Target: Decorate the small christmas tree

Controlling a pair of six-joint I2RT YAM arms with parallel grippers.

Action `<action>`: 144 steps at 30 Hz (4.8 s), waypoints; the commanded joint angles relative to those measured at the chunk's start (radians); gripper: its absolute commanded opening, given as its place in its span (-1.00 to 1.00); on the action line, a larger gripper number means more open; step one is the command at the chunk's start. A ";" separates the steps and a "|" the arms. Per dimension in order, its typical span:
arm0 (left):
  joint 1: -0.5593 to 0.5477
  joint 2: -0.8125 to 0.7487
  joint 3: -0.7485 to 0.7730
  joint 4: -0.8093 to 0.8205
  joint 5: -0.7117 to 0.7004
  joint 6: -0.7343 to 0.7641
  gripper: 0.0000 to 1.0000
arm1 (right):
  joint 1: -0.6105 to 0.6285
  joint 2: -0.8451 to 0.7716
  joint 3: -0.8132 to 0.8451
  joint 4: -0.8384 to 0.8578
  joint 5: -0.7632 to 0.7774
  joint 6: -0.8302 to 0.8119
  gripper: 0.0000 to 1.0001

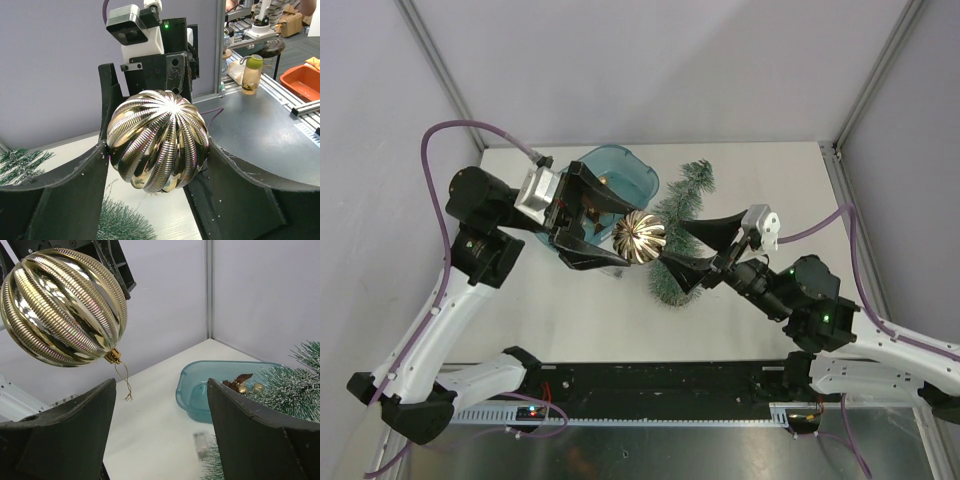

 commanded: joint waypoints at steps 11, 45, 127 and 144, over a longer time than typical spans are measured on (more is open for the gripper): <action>-0.009 -0.023 -0.015 0.040 0.012 -0.040 -0.78 | 0.012 0.045 0.042 0.123 0.037 -0.026 0.54; -0.018 -0.036 -0.019 0.078 -0.002 -0.066 -0.81 | 0.013 0.101 0.047 0.195 -0.003 -0.024 0.47; 0.029 0.000 0.049 0.084 -0.177 0.007 -0.91 | -0.075 0.037 -0.036 -0.030 0.028 0.115 0.35; 0.039 0.075 0.051 0.017 -0.175 0.080 -0.91 | -0.124 -0.119 -0.064 -0.172 0.124 0.085 0.42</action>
